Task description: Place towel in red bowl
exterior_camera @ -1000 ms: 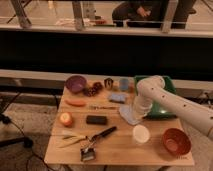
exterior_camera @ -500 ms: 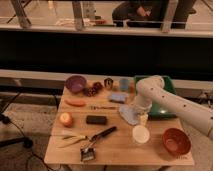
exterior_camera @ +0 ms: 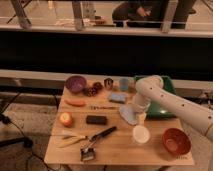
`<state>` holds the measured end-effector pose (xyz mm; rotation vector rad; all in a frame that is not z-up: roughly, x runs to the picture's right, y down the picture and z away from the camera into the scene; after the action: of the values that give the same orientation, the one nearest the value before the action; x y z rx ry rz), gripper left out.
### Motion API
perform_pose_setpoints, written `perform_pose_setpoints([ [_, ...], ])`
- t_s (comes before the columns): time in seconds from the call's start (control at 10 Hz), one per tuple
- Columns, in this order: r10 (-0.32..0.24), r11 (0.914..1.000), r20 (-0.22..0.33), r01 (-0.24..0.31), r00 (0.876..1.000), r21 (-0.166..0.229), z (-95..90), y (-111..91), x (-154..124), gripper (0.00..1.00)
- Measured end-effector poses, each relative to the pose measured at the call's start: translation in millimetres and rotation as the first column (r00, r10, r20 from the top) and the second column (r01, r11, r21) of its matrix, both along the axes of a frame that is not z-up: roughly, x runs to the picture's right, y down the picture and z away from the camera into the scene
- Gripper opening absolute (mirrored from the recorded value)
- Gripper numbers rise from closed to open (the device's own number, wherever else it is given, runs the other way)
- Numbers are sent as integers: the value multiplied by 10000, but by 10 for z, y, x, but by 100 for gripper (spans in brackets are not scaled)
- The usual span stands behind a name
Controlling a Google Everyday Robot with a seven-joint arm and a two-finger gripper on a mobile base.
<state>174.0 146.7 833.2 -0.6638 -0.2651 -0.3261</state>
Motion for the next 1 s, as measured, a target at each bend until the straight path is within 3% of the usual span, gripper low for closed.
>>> perform_pose_setpoints([
  [0.4,-41,10000,-188,42,9998,31,154,-56,-62,80],
  [1.0,98,9991,-237,-108,9997,-411,369,-116,-158,80],
])
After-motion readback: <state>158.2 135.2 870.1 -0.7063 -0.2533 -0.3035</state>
